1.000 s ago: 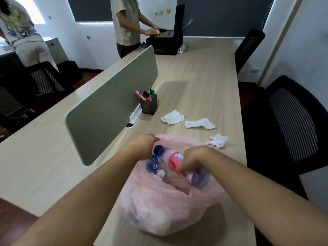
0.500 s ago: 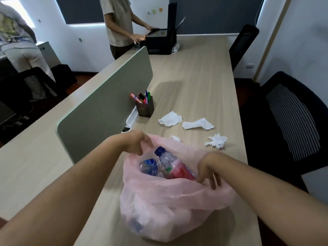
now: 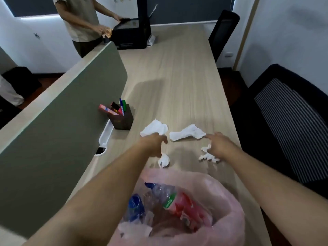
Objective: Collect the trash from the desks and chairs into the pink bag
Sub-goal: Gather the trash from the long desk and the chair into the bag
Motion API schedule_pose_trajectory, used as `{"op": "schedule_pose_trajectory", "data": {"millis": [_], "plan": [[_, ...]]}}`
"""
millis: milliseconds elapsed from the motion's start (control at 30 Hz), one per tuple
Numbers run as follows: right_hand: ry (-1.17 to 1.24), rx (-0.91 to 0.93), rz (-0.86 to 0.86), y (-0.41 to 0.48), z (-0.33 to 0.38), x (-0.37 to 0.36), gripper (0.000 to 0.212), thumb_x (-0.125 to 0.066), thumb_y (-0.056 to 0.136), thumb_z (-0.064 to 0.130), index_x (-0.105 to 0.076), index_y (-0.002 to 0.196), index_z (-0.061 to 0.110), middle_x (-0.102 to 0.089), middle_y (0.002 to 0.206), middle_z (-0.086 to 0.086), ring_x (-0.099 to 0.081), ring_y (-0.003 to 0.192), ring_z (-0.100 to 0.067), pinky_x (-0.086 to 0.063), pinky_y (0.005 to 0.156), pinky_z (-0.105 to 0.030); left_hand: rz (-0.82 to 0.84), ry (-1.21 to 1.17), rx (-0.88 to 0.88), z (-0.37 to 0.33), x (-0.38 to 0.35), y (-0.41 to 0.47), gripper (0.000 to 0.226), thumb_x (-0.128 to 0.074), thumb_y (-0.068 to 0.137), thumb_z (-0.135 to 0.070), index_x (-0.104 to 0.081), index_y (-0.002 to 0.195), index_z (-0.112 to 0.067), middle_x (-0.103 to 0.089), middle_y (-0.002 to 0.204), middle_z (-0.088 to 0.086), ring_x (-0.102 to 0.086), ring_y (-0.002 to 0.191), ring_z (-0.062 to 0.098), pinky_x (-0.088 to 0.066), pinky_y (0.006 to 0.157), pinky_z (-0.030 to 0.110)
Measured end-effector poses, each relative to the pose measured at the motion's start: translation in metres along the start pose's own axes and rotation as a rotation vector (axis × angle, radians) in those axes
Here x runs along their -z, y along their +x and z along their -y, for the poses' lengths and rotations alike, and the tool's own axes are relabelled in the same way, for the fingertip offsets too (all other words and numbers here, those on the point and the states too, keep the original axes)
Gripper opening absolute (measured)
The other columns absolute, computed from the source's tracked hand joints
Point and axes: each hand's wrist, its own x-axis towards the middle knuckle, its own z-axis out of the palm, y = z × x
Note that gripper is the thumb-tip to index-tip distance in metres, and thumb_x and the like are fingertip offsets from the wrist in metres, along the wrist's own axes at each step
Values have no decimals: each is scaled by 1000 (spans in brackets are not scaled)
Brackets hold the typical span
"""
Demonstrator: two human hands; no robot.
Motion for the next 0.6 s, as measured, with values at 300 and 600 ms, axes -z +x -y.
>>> {"op": "schedule_pose_trajectory", "data": {"millis": [300, 600], "plan": [[249, -69, -200, 28, -30, -64, 24, -51, 87, -1, -66, 105, 3, -58, 114, -15, -53, 108, -29, -28, 69, -19, 96, -141, 29, -2, -56, 39, 19, -66, 79, -9, -71, 97, -8, -64, 108, 10, -64, 95, 27, -51, 72, 27], [366, 49, -268, 16, 5, 5, 7, -68, 79, 17, -65, 85, 14, -62, 84, -5, -55, 75, -23, -35, 60, -24, -264, -366, 20, 11, 7, 1, 14, -63, 80, -9, -73, 86, -16, -66, 85, -1, -59, 83, 17, -45, 73, 25]]}}
